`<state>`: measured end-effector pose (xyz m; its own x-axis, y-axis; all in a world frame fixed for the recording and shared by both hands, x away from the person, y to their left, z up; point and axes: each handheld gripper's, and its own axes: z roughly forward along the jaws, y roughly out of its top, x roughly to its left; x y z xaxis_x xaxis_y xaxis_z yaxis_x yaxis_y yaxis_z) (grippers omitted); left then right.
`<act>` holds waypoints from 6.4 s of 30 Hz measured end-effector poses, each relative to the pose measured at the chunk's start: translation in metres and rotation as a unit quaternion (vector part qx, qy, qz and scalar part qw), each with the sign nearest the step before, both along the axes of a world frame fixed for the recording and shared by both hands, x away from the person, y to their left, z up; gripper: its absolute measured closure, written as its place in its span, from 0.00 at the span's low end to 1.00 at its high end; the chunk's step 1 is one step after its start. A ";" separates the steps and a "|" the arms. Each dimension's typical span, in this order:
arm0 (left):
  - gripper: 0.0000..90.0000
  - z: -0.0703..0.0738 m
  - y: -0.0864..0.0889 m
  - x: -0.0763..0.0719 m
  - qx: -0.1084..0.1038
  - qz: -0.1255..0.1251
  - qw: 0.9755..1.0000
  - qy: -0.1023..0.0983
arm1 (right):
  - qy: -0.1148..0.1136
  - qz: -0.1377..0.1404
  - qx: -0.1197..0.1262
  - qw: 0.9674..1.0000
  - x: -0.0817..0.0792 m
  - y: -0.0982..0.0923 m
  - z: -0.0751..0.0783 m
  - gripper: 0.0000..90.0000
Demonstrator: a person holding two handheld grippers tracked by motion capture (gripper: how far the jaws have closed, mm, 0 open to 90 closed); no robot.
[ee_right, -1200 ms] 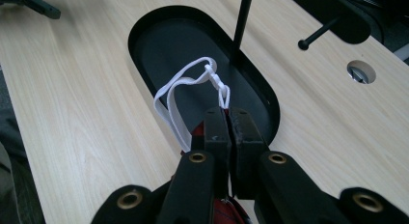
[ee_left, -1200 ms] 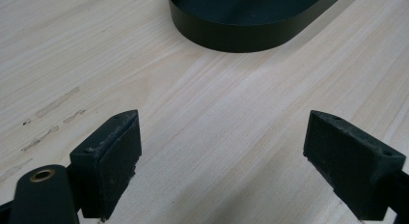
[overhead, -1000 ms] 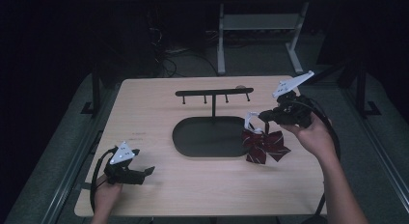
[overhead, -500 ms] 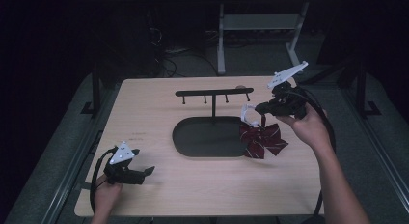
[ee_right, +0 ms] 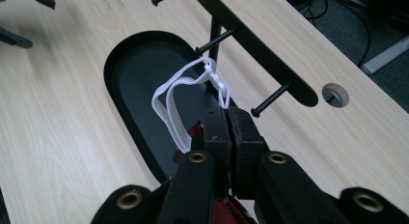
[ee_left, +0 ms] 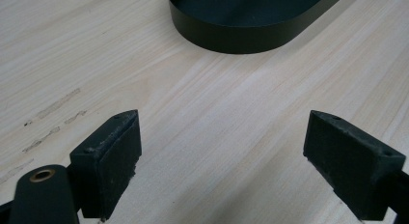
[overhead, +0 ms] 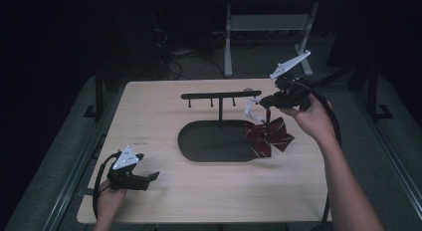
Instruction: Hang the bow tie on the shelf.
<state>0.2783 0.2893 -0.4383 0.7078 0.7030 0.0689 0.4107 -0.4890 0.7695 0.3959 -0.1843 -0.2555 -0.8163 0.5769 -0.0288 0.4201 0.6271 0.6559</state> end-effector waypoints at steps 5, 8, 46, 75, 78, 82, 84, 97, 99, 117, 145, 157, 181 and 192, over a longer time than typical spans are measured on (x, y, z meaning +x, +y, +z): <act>0.15 0.000 0.000 0.000 0.000 0.000 1.000 -0.001 | 0.007 -0.008 0.000 1.000 0.007 0.002 -0.001 0.97; 0.15 0.001 0.000 0.000 0.003 -0.002 1.000 0.001 | 0.013 -0.018 -0.004 1.000 0.014 0.002 -0.003 0.97; 0.15 -0.001 -0.002 0.001 -0.001 -0.002 1.000 0.006 | 0.048 -0.065 -0.010 0.997 0.050 -0.008 -0.033 0.96; 0.15 -0.001 -0.001 0.002 -0.004 0.001 1.000 0.006 | 0.062 -0.051 0.014 0.997 0.047 -0.014 -0.039 0.84; 0.15 -0.001 -0.002 0.001 -0.001 -0.001 1.000 0.008 | 0.060 -0.057 0.013 0.996 0.044 -0.016 -0.041 0.81; 0.15 -0.001 -0.001 0.000 -0.004 0.000 1.000 0.007 | 0.066 -0.062 0.017 0.996 0.043 -0.021 -0.044 0.77; 0.15 0.000 -0.001 0.000 -0.003 0.000 1.000 0.005 | 0.070 -0.064 0.019 0.995 0.042 -0.022 -0.046 0.75; 0.15 0.000 -0.001 -0.001 -0.004 -0.001 1.000 0.003 | 0.081 -0.072 0.033 0.994 0.040 -0.029 -0.054 0.68; 0.15 0.000 -0.001 -0.001 -0.004 0.000 1.000 0.004 | 0.075 -0.069 0.034 0.994 0.040 -0.030 -0.054 0.68; 0.15 -0.001 -0.001 0.000 -0.002 -0.001 1.000 0.008 | 0.085 -0.072 0.041 0.993 0.034 -0.036 -0.059 0.62; 0.15 -0.001 -0.002 0.000 -0.002 -0.002 1.000 0.006 | 0.100 -0.072 0.037 0.992 0.017 -0.043 -0.073 0.58; 0.15 -0.001 -0.001 0.000 -0.001 -0.001 1.000 0.007 | 0.108 -0.065 0.037 0.991 0.009 -0.044 -0.088 0.56; 0.15 -0.001 -0.001 0.000 -0.001 -0.001 1.000 0.007 | 0.126 -0.064 0.043 0.989 -0.003 -0.053 -0.115 0.55; 0.15 -0.001 -0.002 -0.001 0.000 -0.001 1.000 0.007 | 0.123 -0.061 0.044 0.990 -0.012 -0.054 -0.117 0.54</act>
<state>0.2777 0.2876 -0.4393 0.7105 0.7013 0.0589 0.4200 -0.4896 0.7641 0.3836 -0.2385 -0.3725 -0.7160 0.6636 0.2168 0.6432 0.5062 0.5745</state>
